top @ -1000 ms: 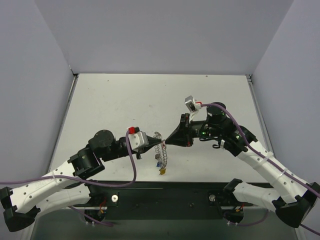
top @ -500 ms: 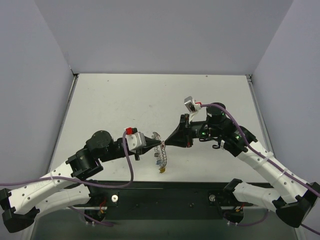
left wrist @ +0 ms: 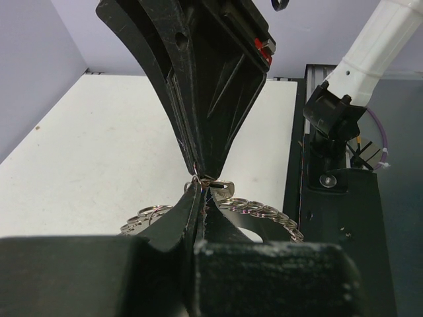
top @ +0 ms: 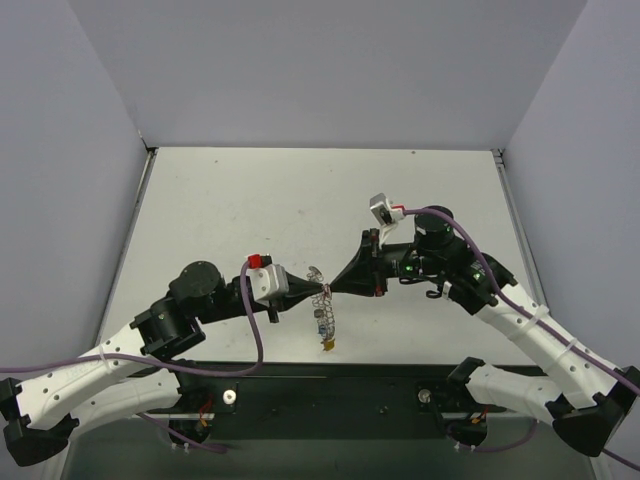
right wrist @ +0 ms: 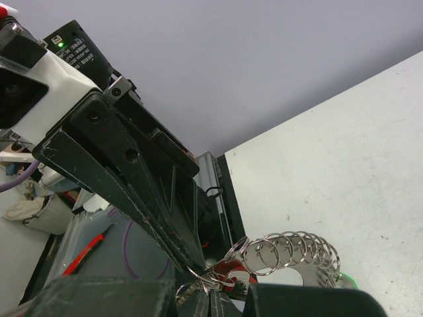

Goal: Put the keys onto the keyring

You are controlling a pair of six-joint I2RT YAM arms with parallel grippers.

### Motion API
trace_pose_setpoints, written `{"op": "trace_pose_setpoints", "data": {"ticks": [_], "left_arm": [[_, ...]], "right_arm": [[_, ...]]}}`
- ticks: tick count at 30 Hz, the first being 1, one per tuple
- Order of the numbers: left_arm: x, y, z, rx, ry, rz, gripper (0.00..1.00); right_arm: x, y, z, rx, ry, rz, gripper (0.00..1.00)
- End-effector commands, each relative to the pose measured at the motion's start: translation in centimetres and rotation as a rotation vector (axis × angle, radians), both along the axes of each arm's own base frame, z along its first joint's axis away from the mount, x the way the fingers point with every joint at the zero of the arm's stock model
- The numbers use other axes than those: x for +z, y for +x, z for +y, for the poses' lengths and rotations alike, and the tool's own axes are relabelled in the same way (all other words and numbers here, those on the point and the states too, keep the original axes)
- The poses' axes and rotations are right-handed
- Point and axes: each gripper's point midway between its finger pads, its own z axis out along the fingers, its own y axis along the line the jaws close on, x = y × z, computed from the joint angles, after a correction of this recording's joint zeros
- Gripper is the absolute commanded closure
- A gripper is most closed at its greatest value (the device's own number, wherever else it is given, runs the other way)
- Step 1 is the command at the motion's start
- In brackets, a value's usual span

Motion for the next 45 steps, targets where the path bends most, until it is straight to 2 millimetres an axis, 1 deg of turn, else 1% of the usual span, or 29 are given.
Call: {"op": "trace_pose_setpoints", "data": {"ticks": [1, 8, 19, 34, 36, 37, 45], "left_arm": [[8.7, -3.6, 0.6, -0.150, -0.269, -0.142, 1.00], [8.9, -4.0, 0.8, -0.165, -0.295, -0.141, 1.00], [9.4, -4.8, 1.1, -0.198, -0.334, -0.137, 1.00], [10.5, -5.9, 1.7, -0.240, -0.394, -0.137, 1.00], [10.6, -5.9, 1.9, -0.238, -0.413, -0.139, 1.00], [10.7, -5.9, 1.9, -0.237, -0.421, -0.141, 1.00], [11.1, -5.9, 2.3, -0.226, -0.475, -0.147, 1.00]], "right_arm": [[0.6, 2.2, -0.3, -0.093, 0.003, -0.056, 1.00], [0.4, 1.9, -0.4, -0.077, 0.011, -0.067, 1.00], [1.0, 1.0, -0.4, -0.028, 0.046, -0.087, 1.00], [1.1, 0.2, -0.4, 0.012, 0.069, -0.096, 1.00], [1.2, 0.0, -0.5, 0.017, 0.072, -0.093, 1.00], [1.7, 0.1, -0.4, 0.022, 0.090, -0.113, 1.00], [2.3, -0.8, -0.4, 0.065, 0.120, -0.121, 1.00]]}}
